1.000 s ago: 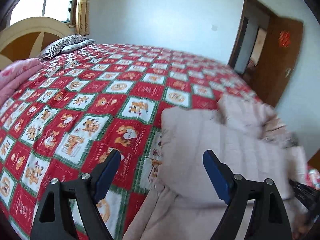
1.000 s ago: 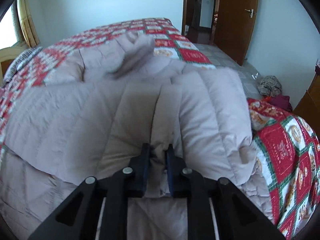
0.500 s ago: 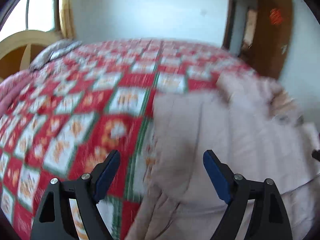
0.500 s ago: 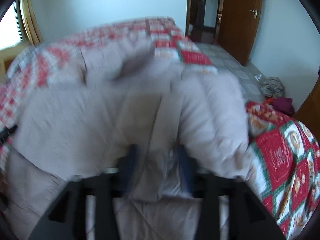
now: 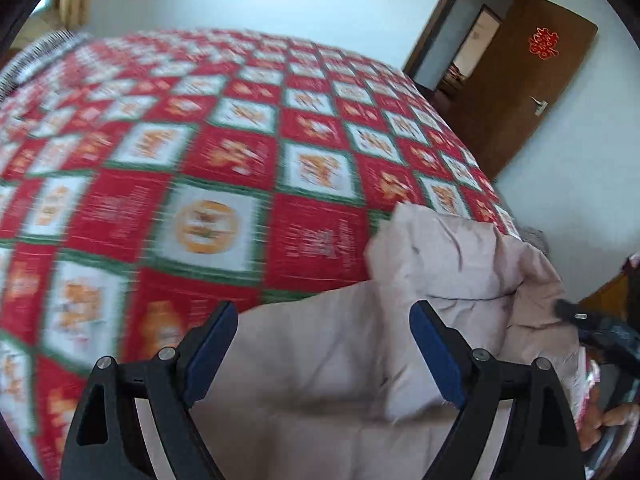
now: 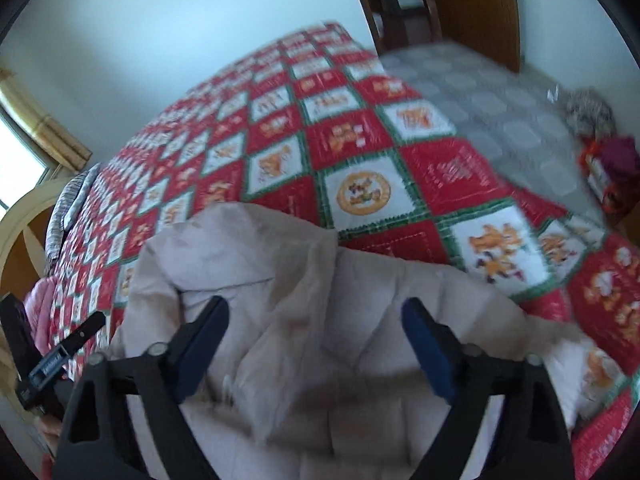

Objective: Fold large clothes

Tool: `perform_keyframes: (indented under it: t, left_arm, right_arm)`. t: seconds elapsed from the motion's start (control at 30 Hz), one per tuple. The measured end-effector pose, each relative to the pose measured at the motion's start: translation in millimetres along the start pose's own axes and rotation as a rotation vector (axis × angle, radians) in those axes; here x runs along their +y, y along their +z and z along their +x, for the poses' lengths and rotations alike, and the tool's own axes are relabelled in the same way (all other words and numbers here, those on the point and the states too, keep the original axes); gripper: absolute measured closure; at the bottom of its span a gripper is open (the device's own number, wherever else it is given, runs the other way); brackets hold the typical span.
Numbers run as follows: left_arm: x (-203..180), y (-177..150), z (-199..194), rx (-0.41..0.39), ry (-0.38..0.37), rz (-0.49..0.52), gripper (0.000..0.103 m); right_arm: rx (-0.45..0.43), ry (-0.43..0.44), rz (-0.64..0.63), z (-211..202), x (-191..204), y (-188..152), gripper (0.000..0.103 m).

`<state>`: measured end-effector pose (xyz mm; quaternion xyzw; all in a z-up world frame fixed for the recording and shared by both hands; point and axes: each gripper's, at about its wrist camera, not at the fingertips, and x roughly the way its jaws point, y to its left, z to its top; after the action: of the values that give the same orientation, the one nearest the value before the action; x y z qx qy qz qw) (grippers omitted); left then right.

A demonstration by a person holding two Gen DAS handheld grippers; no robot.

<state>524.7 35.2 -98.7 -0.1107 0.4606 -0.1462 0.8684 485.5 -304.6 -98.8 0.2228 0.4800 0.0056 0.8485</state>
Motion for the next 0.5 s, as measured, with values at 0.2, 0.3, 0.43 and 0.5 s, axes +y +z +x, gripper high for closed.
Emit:
perform_keyframes:
  t: [0.2,0.3,0.43,0.5]
  left_arm:
    - [-40,4,40,0.054,-0.132,0.016,0.016]
    - [-57,5,34,0.044,-0.181,0.043,0.072]
    - [-57,-2,-1,0.006,-0.179,0.078,0.095]
    - [-49,-6,-17,-0.013,-0.173,0.071,0.096]
  right_arm:
    - [-0.040,0.007,-0.168,-5,22,-9,0.089]
    - [-0.101,0.008,-0.317,-30,35,-23,0.091]
    - [-0.106,-0.030,-0.379,-46,18,-38,0.091]
    - [-0.103,-0.103,-0.367,-42,-2,-45,0.091]
